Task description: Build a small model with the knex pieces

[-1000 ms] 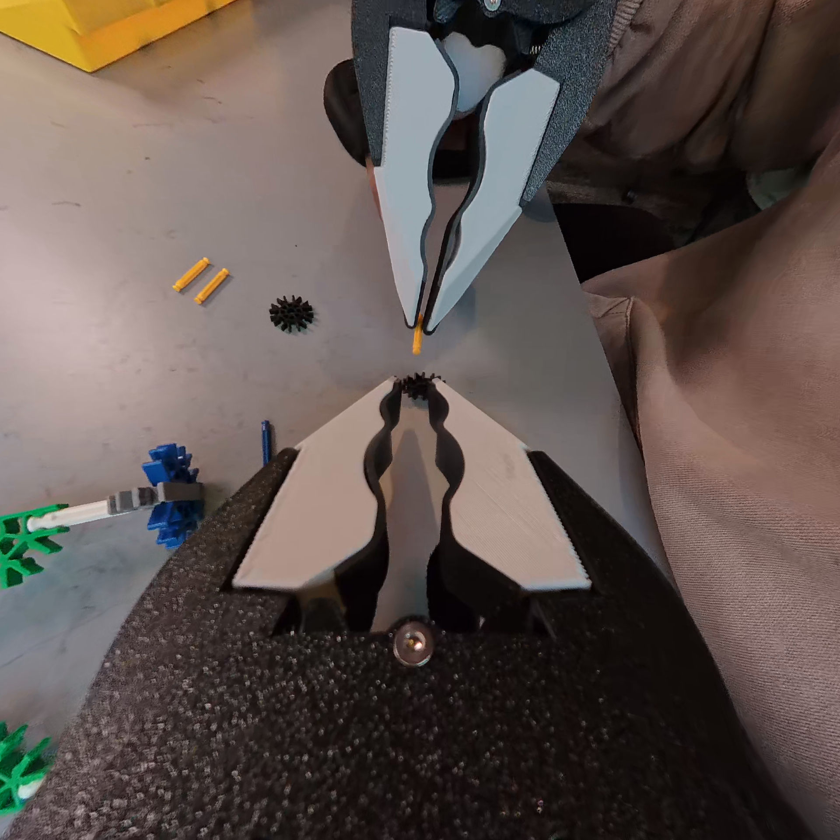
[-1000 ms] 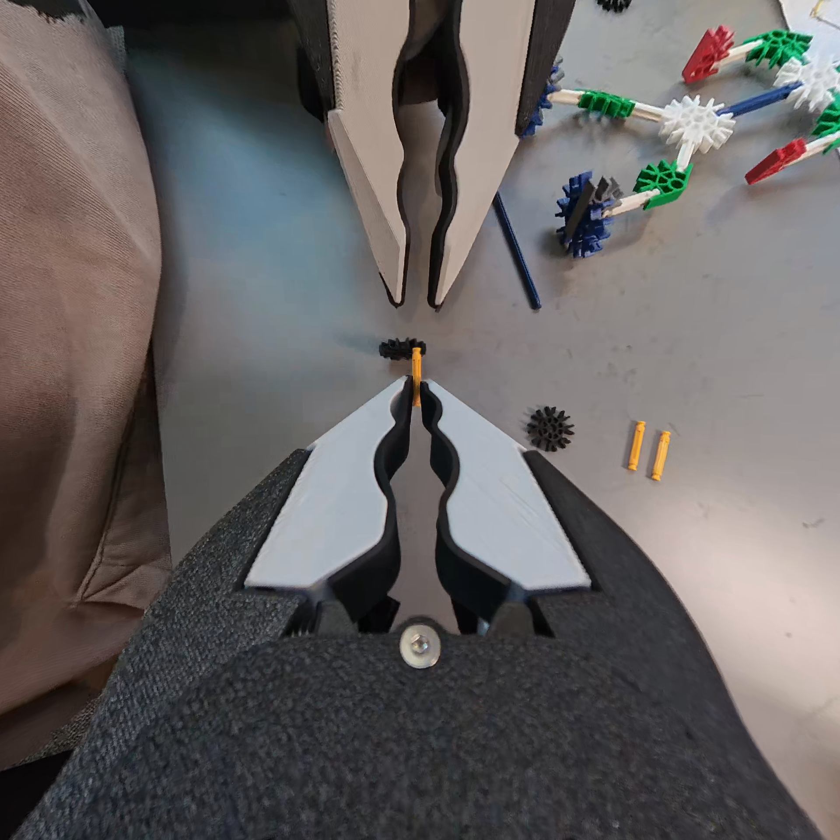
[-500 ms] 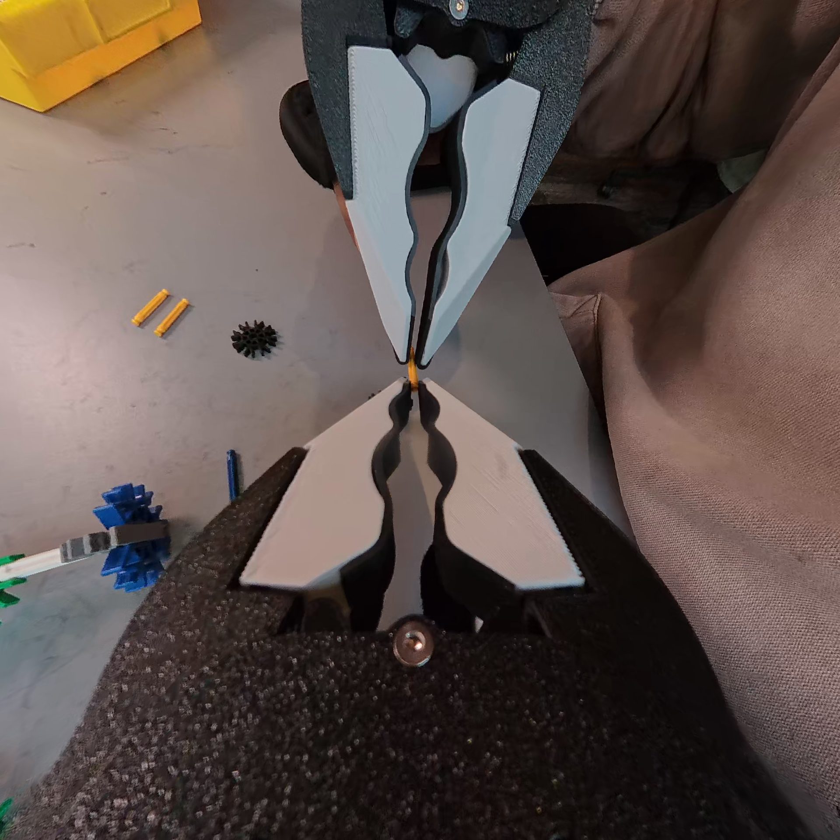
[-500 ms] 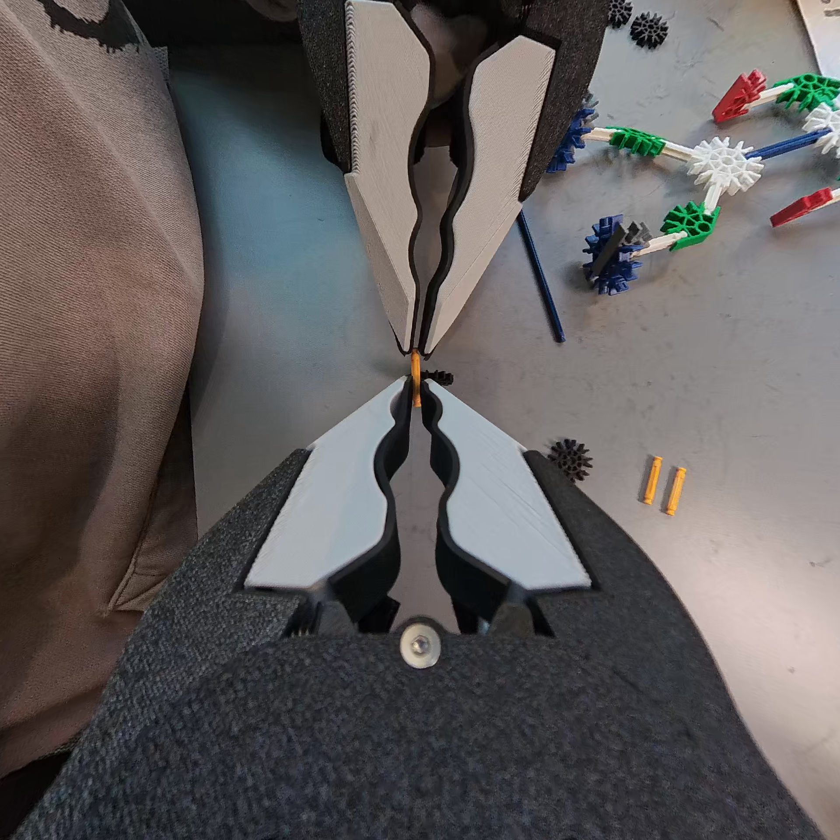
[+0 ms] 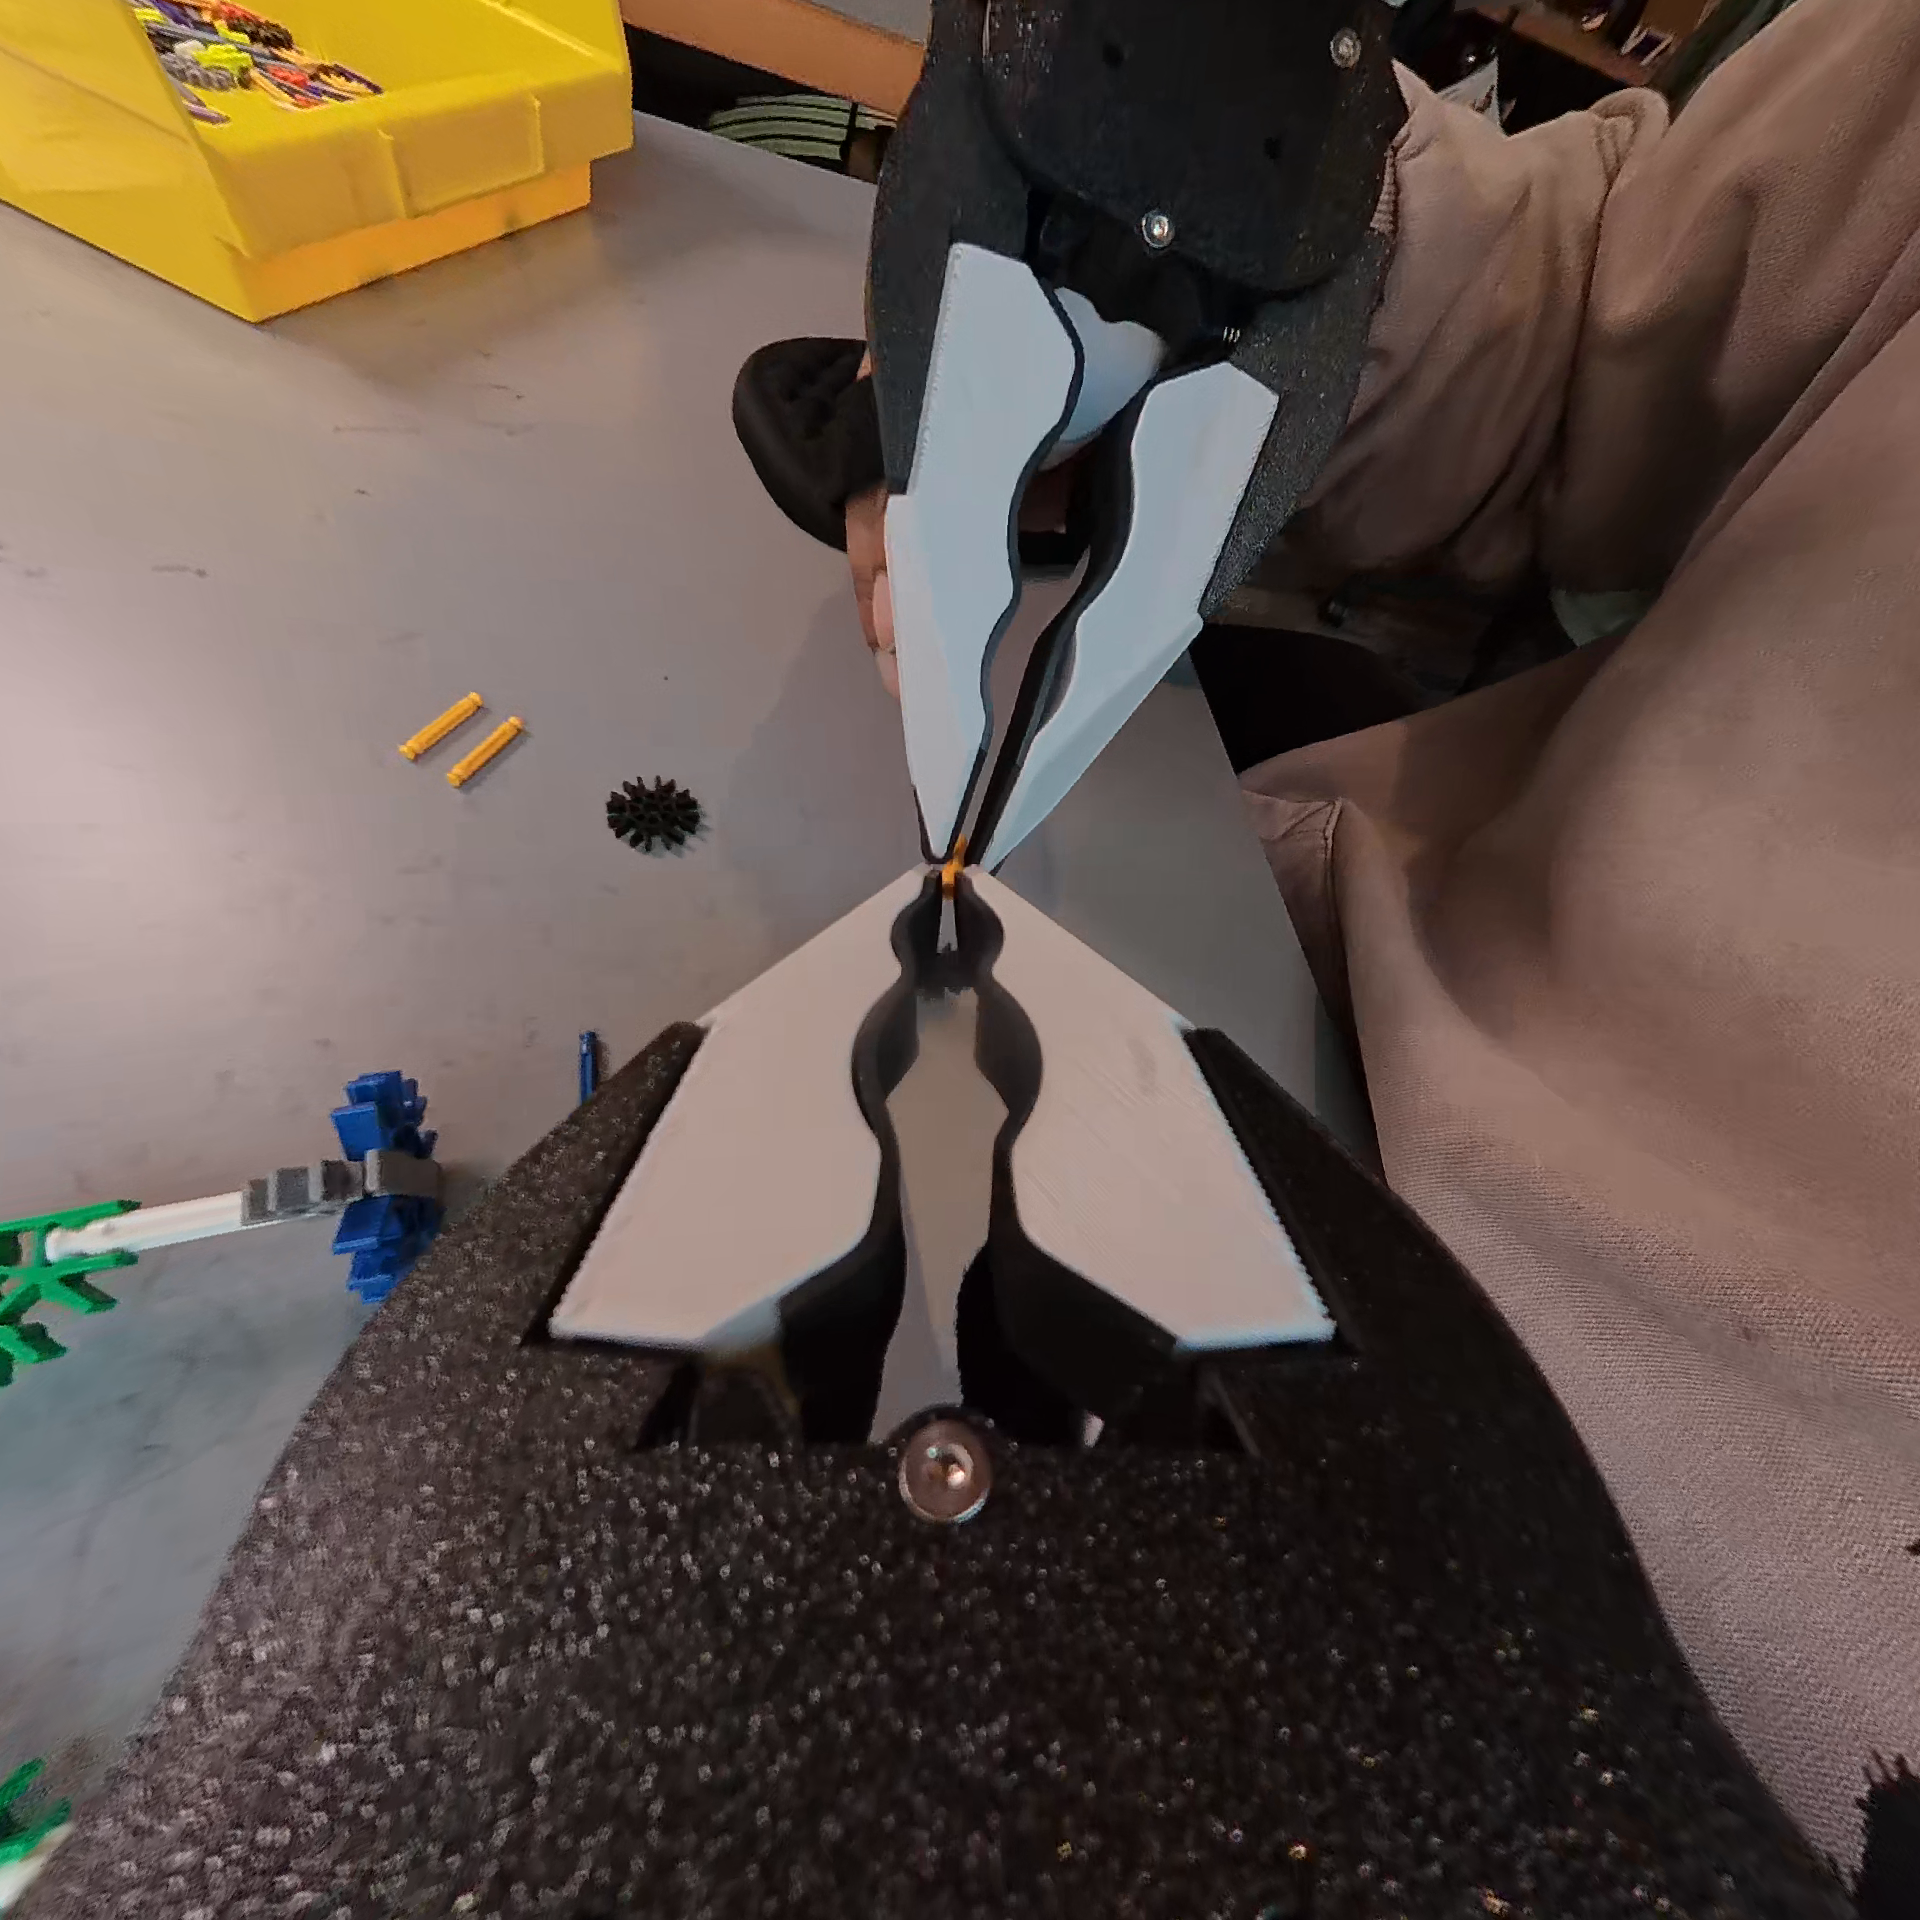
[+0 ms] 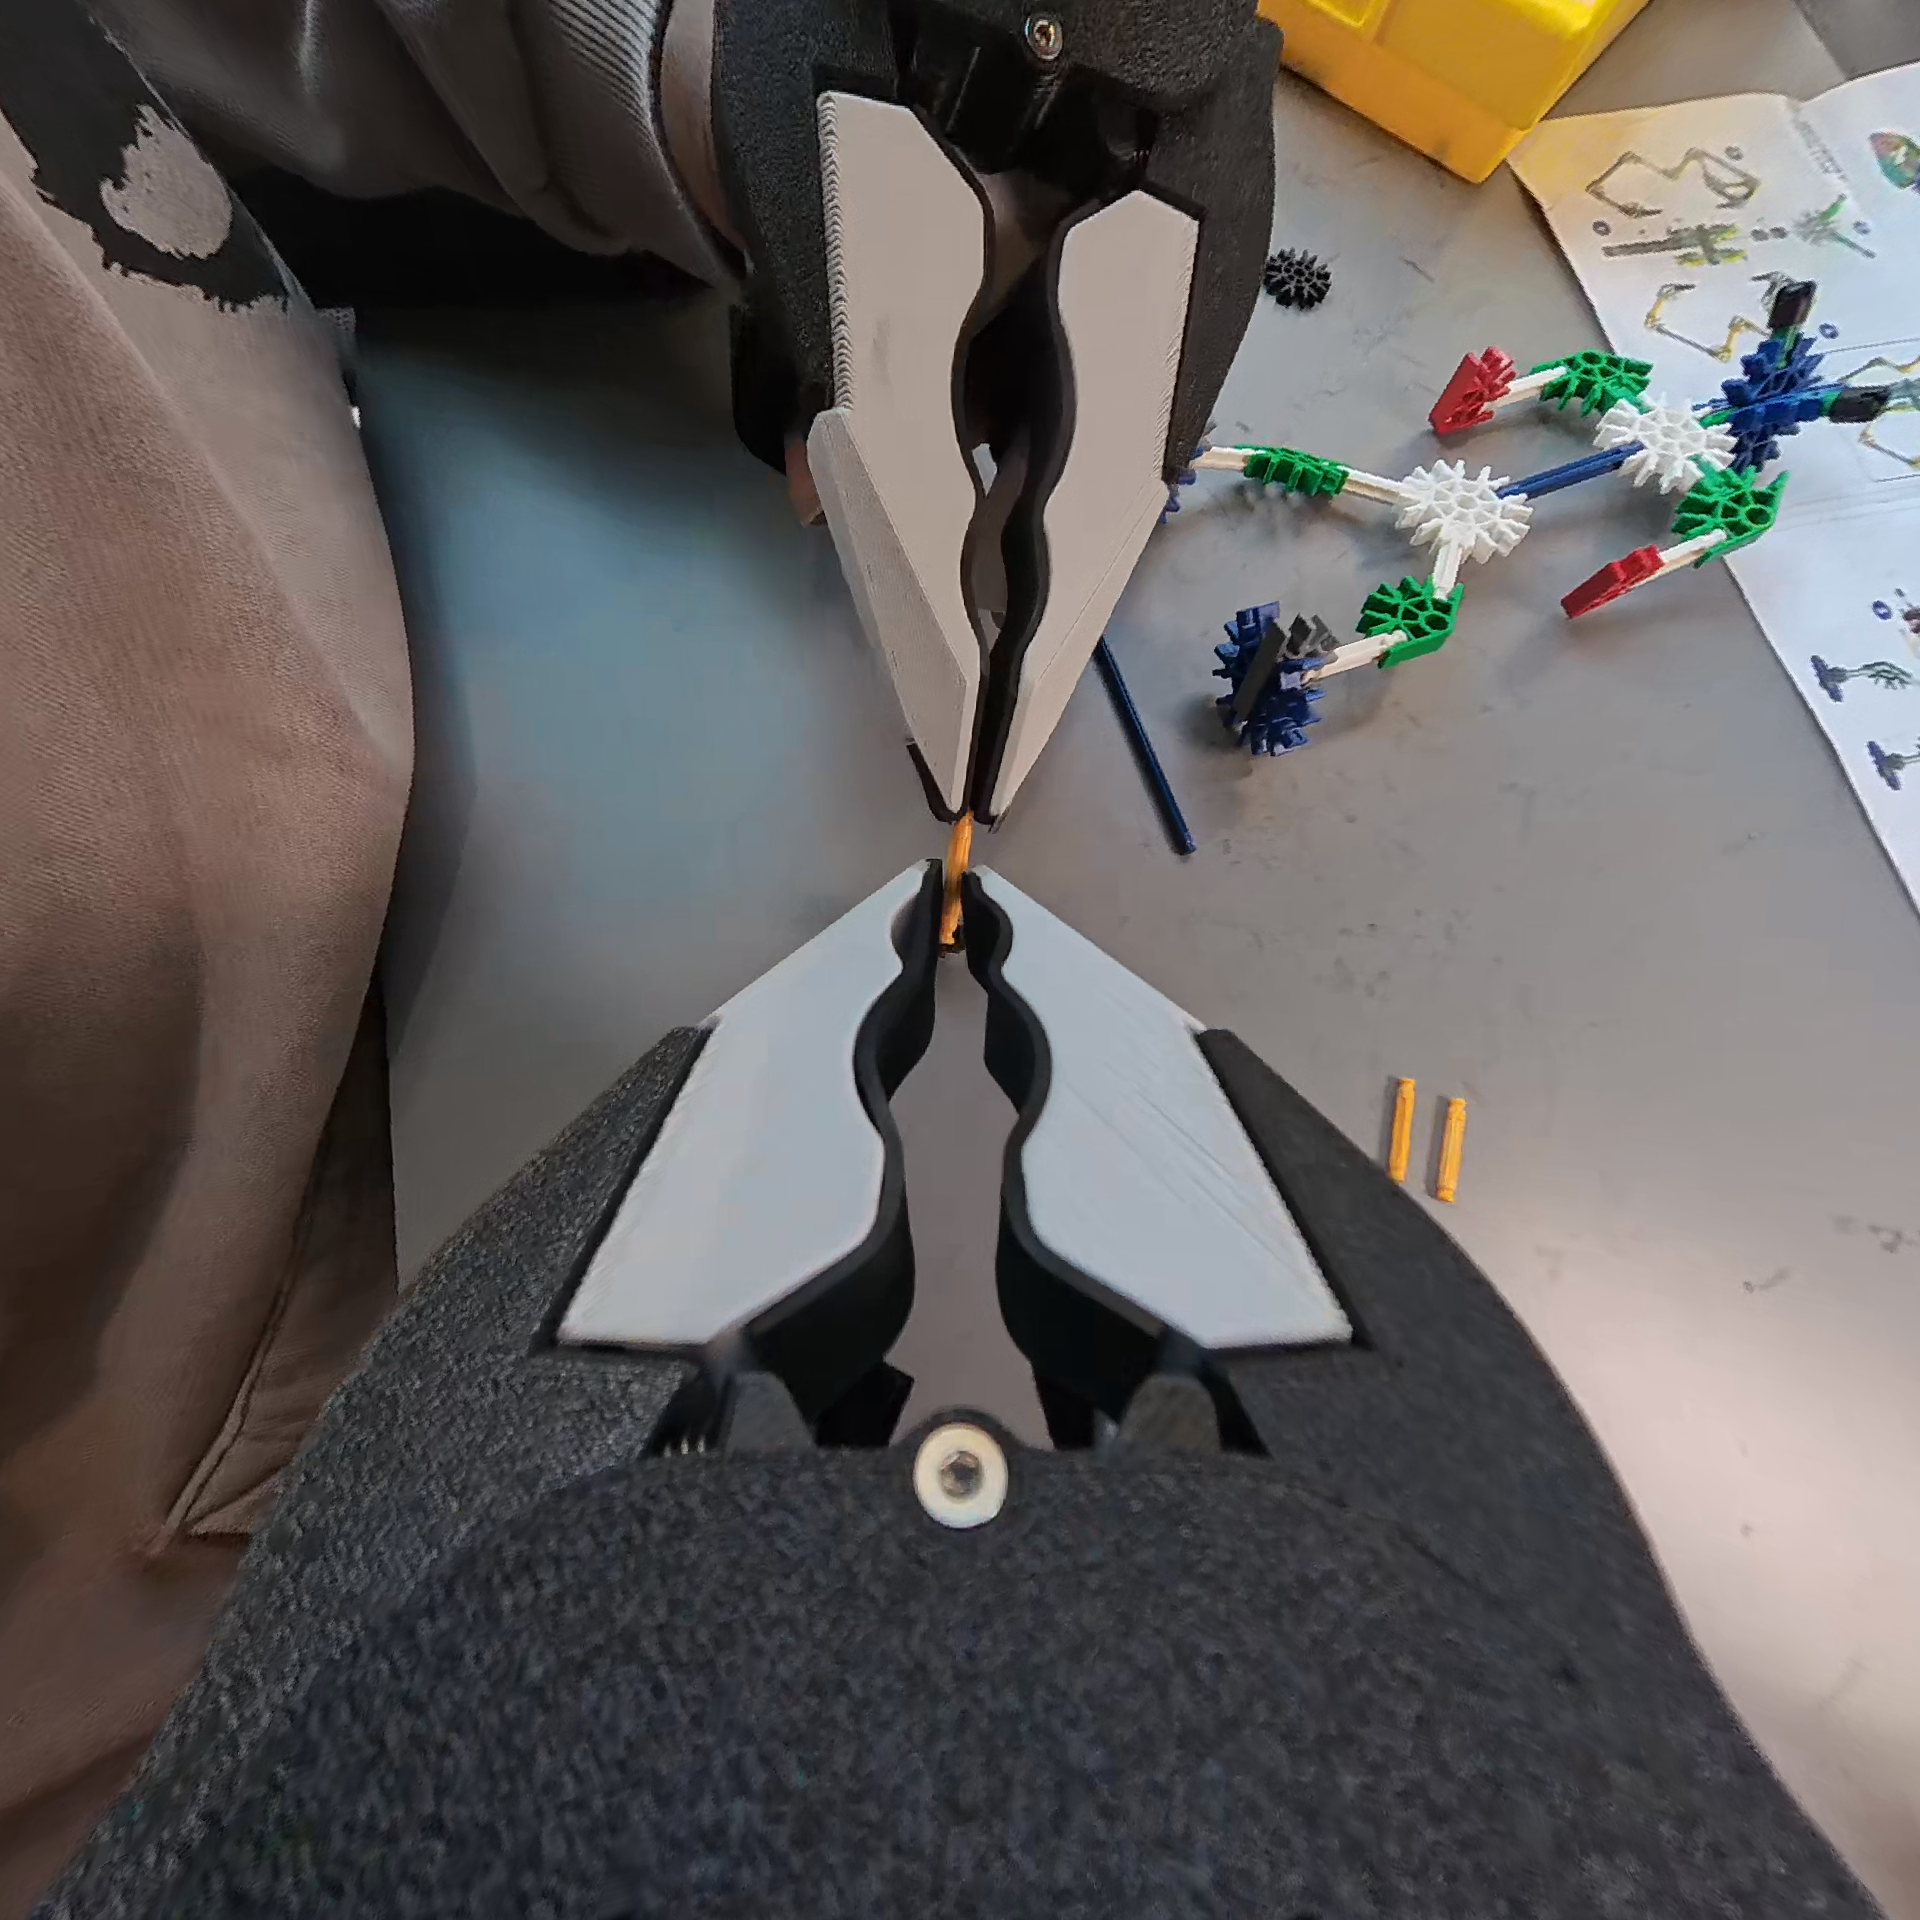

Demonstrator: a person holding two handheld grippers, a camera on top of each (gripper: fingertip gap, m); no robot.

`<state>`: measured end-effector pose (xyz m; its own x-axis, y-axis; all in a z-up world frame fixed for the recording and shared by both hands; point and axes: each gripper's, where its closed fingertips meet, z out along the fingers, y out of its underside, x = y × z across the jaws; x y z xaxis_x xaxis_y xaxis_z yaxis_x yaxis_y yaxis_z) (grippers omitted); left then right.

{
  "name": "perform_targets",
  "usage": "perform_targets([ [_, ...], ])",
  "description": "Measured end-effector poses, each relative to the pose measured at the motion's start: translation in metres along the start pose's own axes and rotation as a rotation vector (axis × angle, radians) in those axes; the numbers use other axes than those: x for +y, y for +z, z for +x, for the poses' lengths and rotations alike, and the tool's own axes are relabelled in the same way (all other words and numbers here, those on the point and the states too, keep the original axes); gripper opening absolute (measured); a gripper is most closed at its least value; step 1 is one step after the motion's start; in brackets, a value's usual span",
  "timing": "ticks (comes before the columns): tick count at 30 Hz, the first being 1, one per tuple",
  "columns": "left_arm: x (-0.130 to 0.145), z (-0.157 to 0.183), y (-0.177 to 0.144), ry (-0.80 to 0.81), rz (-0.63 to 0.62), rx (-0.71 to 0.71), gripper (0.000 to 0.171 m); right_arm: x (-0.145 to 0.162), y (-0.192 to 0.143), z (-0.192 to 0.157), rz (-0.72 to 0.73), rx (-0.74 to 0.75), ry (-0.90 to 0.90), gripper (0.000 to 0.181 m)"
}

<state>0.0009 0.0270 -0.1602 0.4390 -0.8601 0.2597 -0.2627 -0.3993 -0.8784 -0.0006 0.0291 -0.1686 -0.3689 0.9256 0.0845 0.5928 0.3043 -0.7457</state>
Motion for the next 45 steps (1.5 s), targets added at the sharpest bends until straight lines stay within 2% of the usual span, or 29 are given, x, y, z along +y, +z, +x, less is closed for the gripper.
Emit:
perform_targets([
  [6,0.000,-0.011,-0.004,-0.018,0.002,-0.053,0.004,-0.002,-0.002,0.006,-0.002,-0.006,0.025,0.002],
  [10,0.018,-0.033,-0.004,0.001,-0.112,-0.161,0.010,0.006,0.000,-0.006,-0.009,-0.077,0.049,0.002],
  [14,0.036,-0.042,0.000,0.019,-0.209,-0.204,0.011,0.017,0.007,-0.010,-0.063,-0.103,0.076,0.002],
  [27,0.038,-0.027,0.005,0.040,-0.219,-0.158,0.006,0.031,0.008,-0.008,-0.184,-0.114,0.061,0.002],
  [38,0.033,-0.014,0.011,0.017,-0.176,-0.090,0.003,0.028,0.008,-0.010,-0.159,-0.127,-0.035,0.002],
  [45,0.045,-0.004,0.018,0.017,-0.232,-0.037,0.004,0.029,0.002,-0.011,-0.122,-0.097,0.002,0.002],
])
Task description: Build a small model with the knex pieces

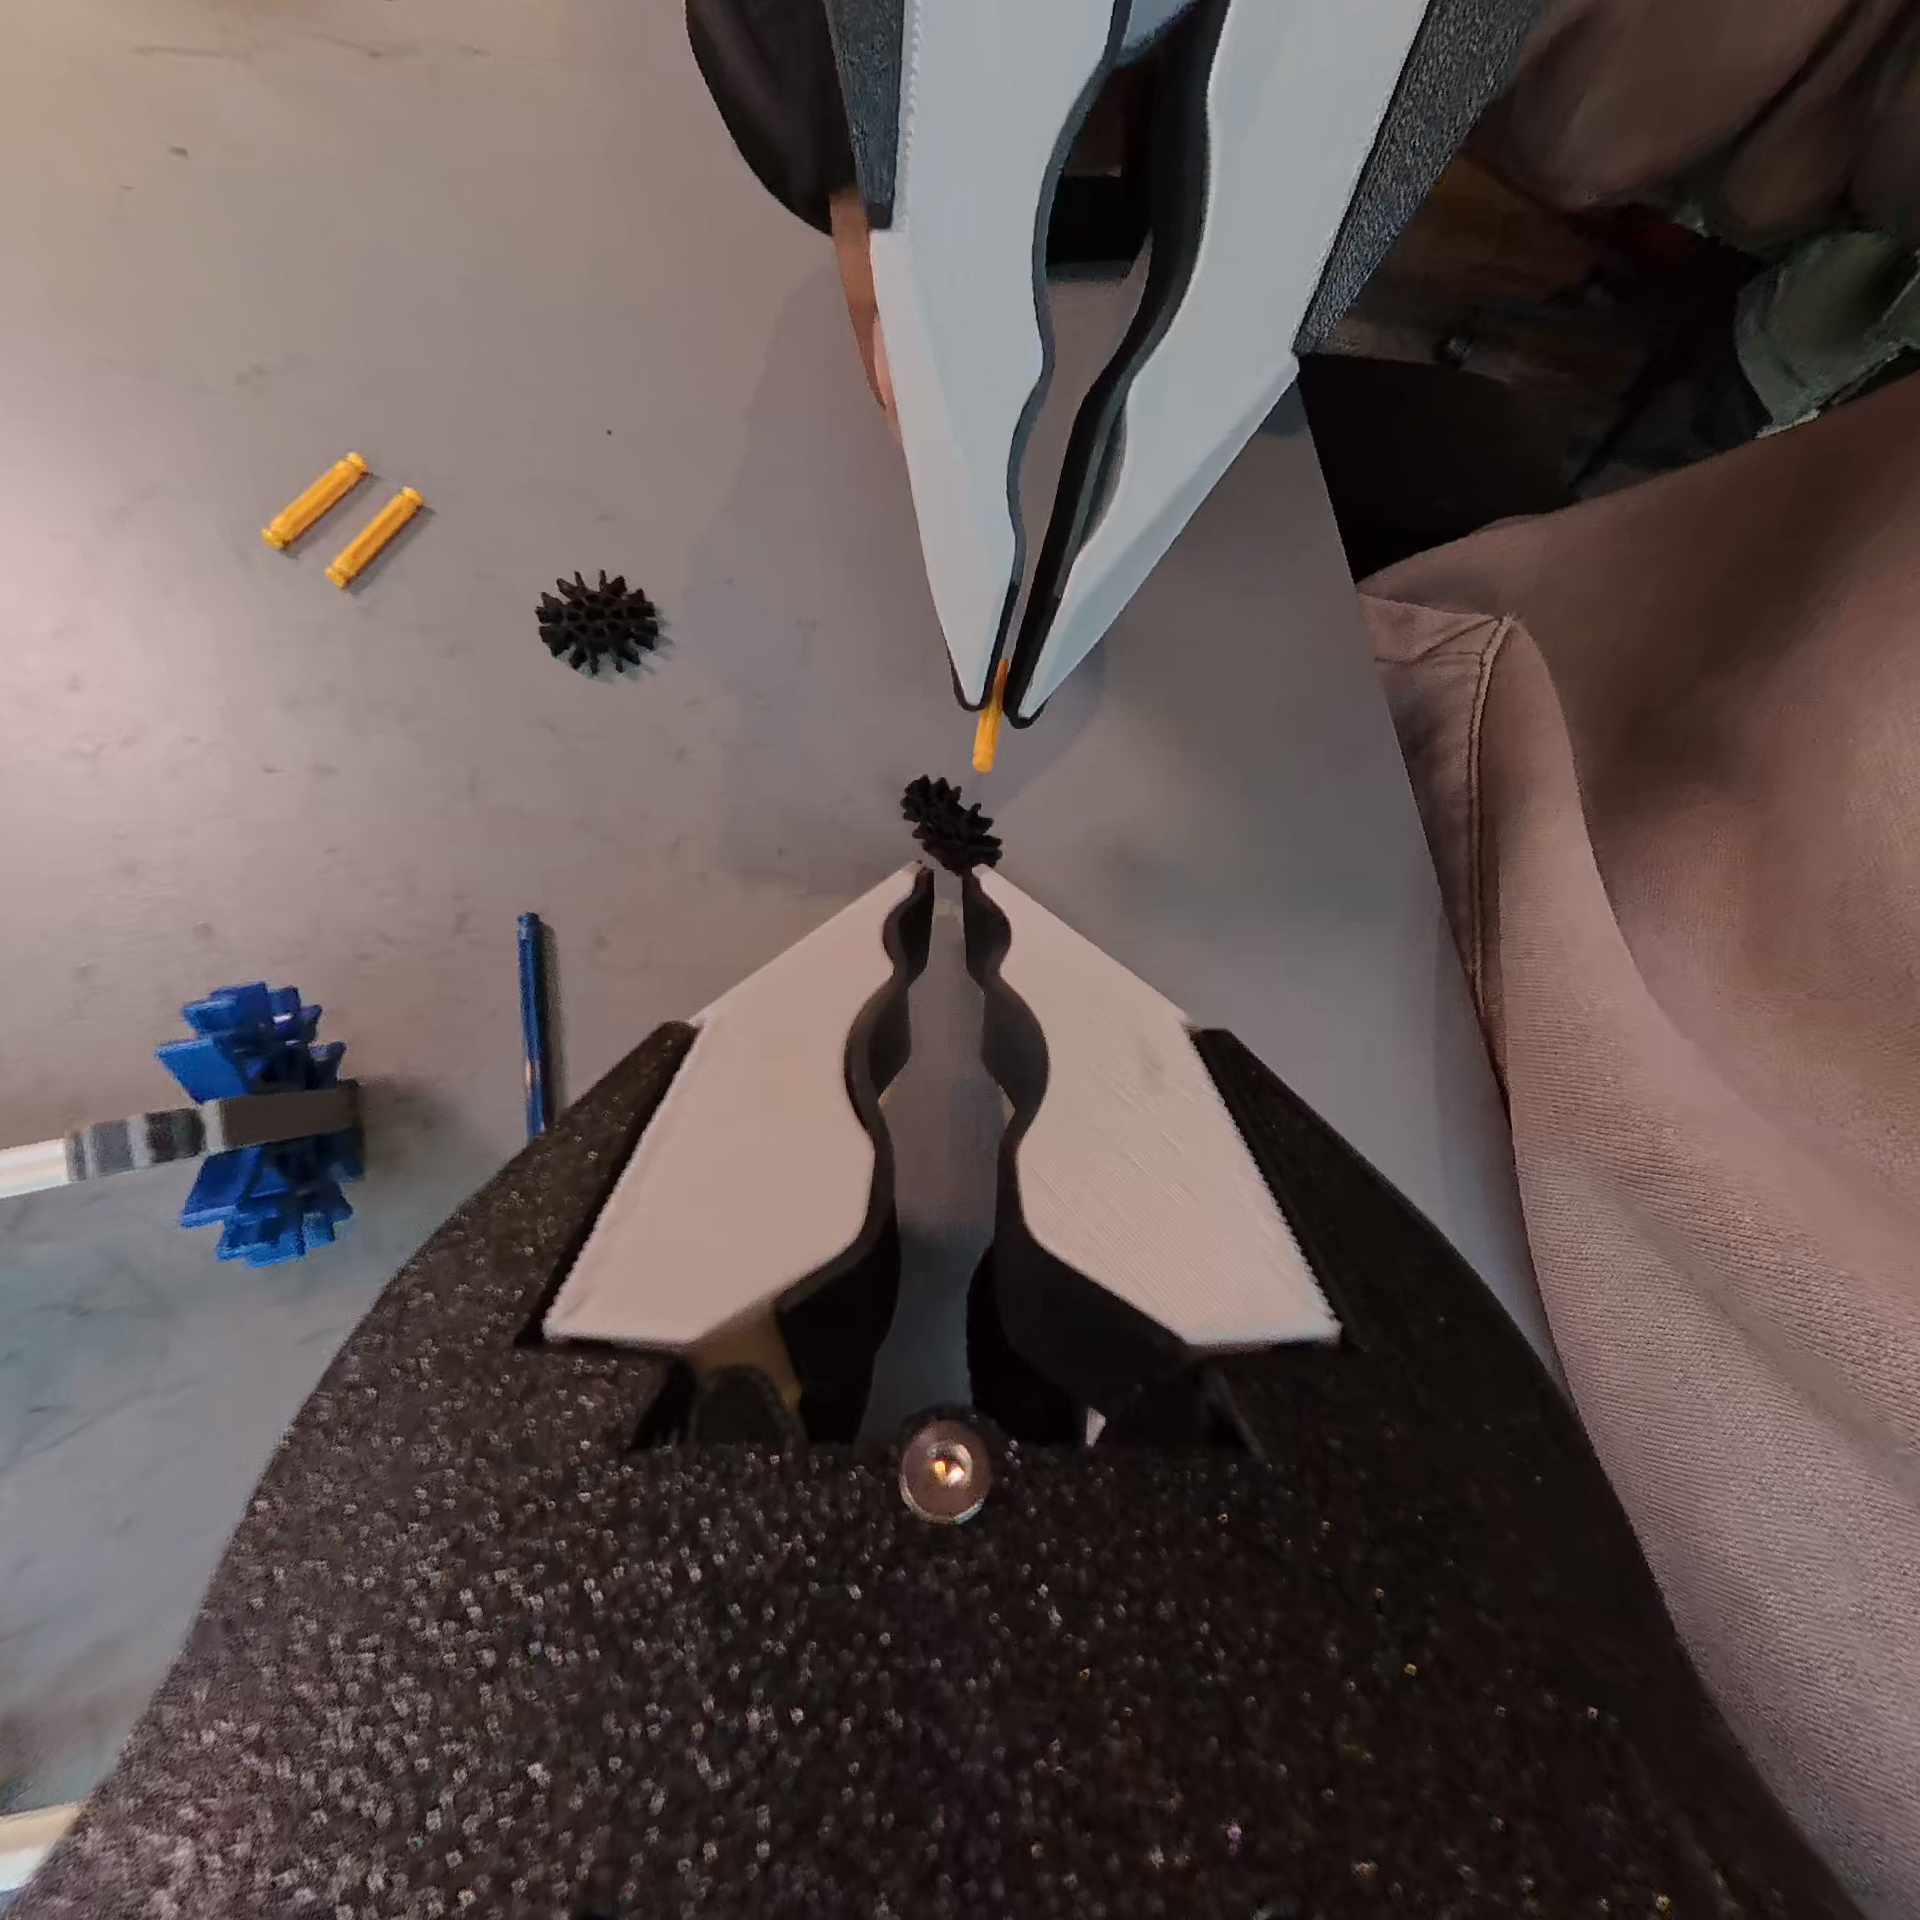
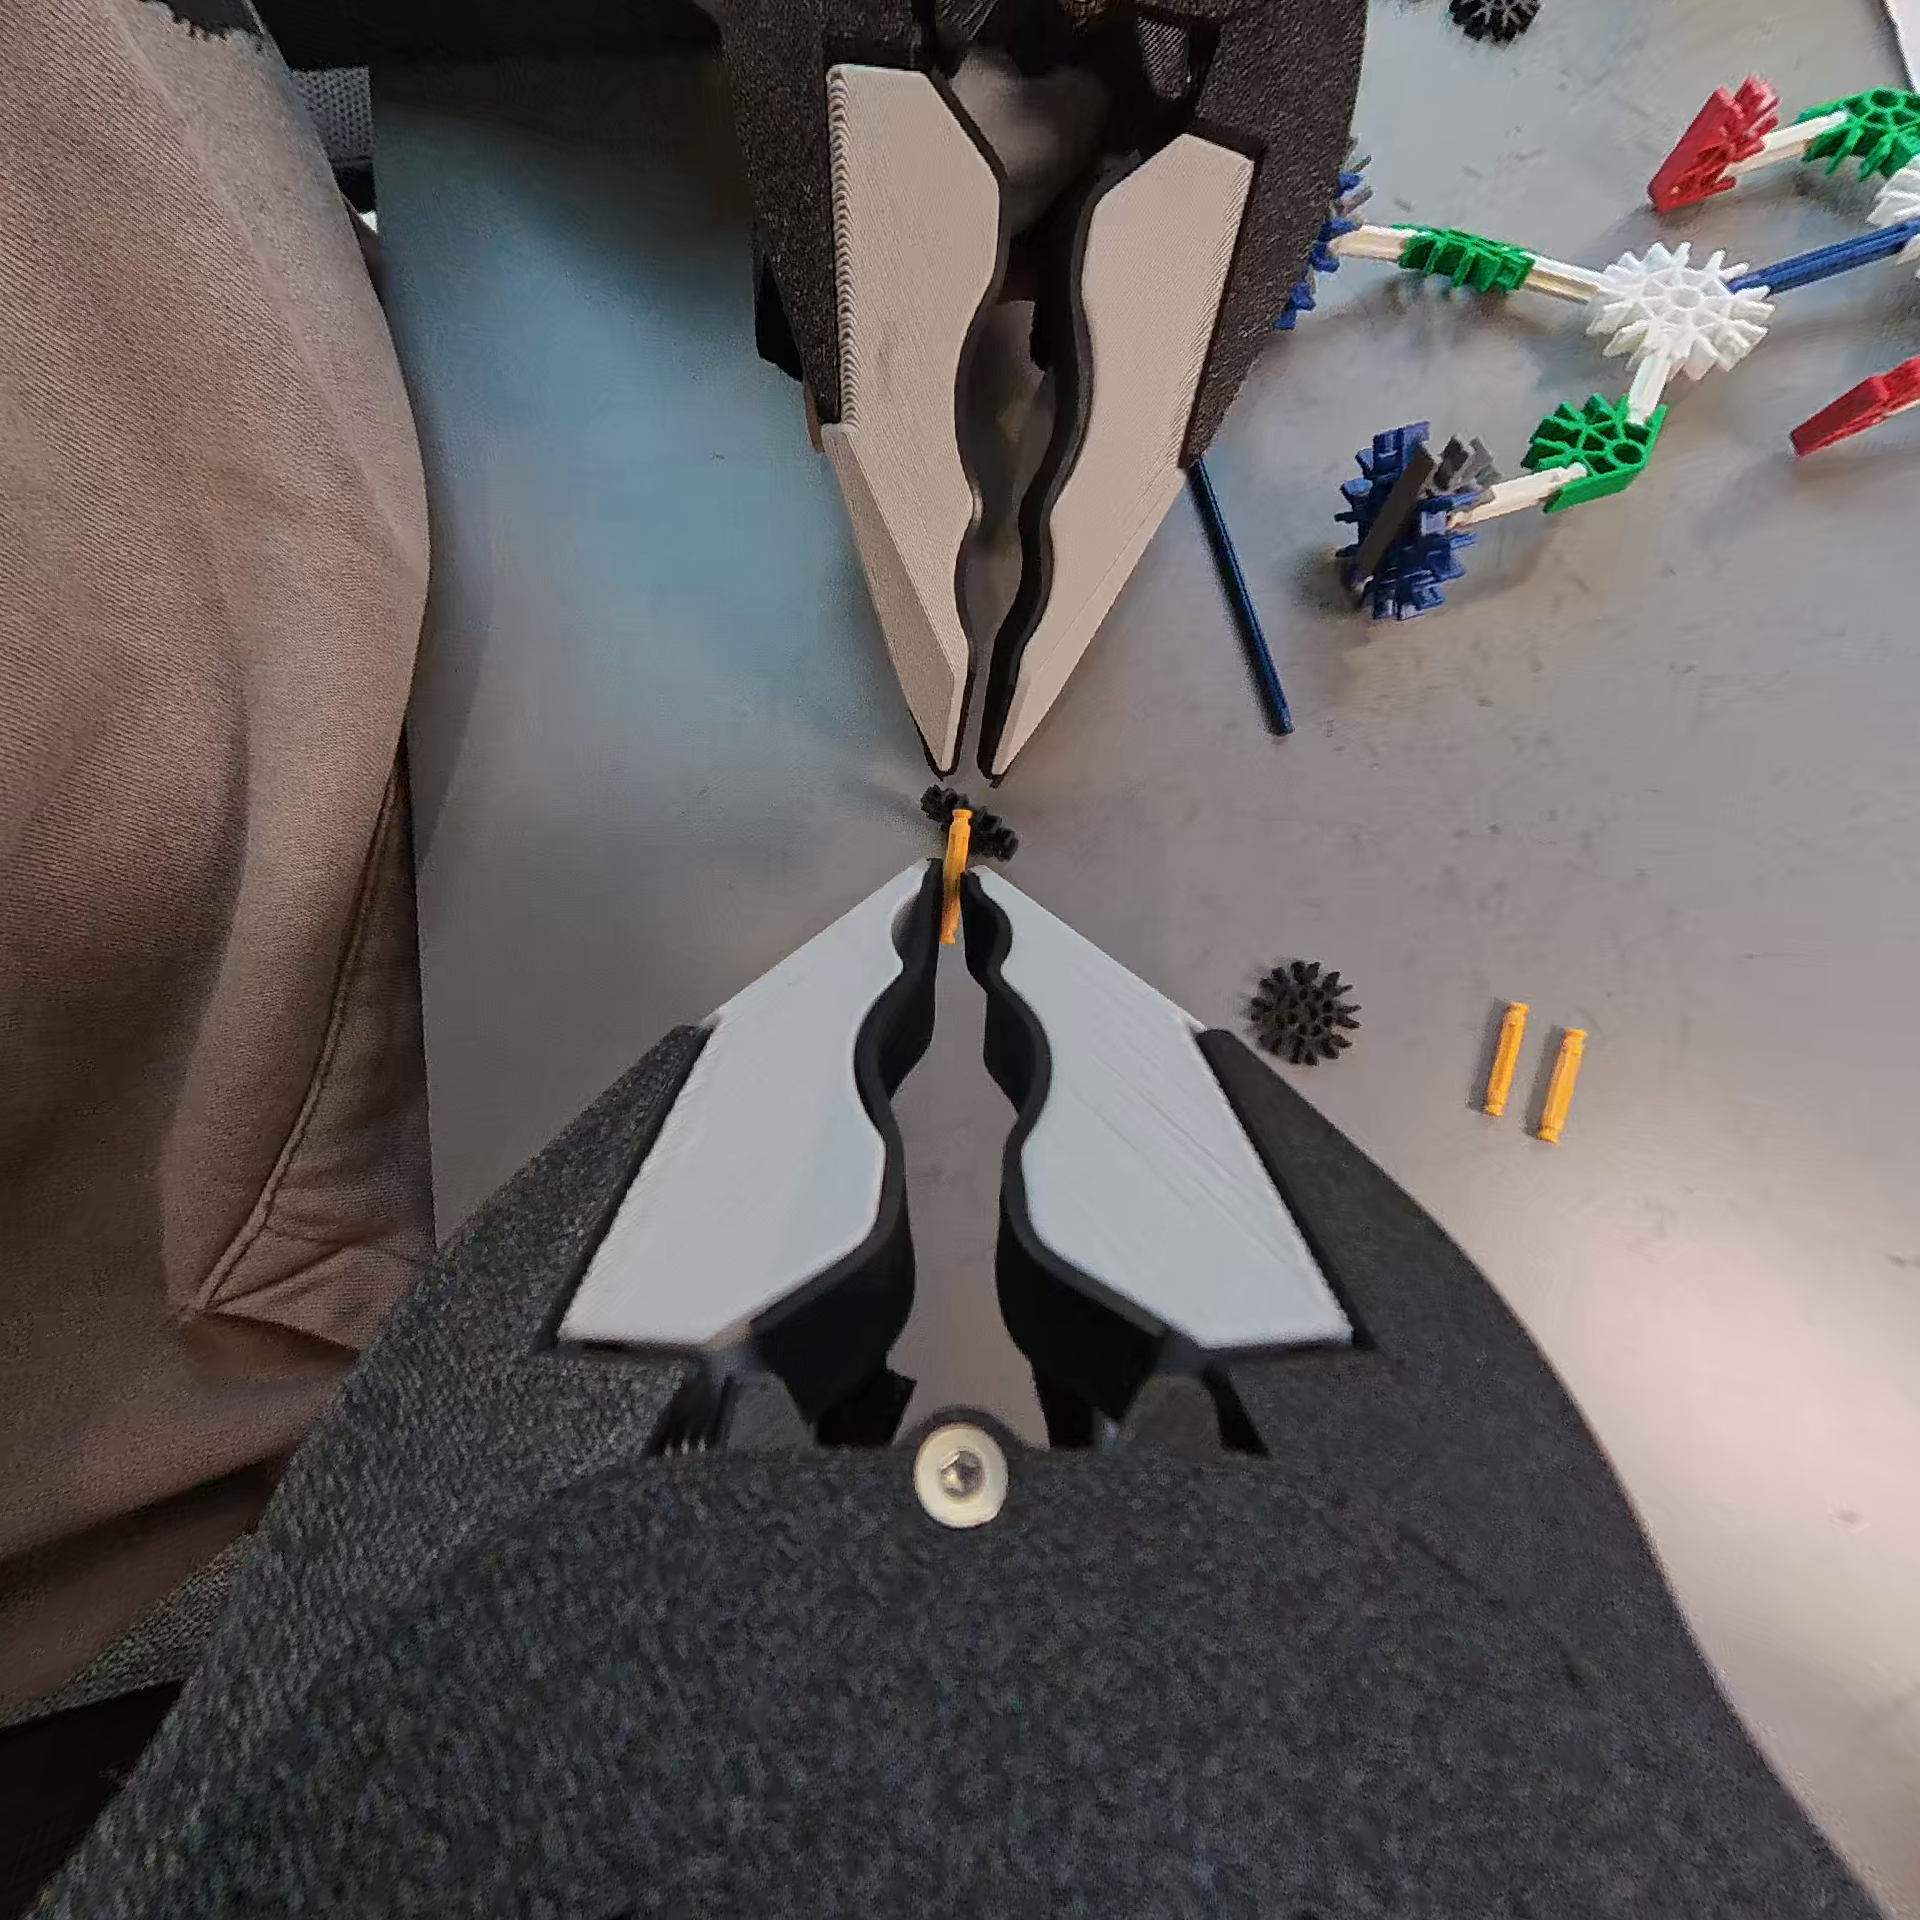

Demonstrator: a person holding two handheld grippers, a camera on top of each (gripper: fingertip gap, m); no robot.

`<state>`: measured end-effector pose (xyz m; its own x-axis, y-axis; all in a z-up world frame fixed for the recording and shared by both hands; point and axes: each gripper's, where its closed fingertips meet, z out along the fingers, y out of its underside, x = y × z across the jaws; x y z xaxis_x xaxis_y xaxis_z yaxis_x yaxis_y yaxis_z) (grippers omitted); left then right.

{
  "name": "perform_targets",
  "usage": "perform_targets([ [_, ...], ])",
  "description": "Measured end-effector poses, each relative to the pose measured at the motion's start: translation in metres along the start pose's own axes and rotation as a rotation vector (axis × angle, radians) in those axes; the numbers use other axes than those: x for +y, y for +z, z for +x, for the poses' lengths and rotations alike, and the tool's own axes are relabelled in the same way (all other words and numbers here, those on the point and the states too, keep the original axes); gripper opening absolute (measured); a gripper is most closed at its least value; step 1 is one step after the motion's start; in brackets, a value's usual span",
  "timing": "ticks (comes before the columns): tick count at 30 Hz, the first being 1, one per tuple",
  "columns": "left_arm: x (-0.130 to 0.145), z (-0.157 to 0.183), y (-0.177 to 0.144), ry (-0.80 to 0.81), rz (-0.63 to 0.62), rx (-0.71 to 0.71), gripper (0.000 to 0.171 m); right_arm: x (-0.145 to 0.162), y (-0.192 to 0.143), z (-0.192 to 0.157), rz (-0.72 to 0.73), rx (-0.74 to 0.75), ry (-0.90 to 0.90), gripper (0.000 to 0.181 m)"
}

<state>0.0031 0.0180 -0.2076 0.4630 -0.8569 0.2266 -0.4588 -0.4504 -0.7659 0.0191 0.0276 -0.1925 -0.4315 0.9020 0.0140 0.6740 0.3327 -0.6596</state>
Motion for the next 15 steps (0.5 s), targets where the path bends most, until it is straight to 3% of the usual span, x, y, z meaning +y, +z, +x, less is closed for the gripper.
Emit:
perform_targets([
  [15,-0.0024,0.0079,0.0045,0.009,0.001,0.016,0.004,0.0003,0.0003,0.0000,0.028,0.046,0.021,0.002],
])
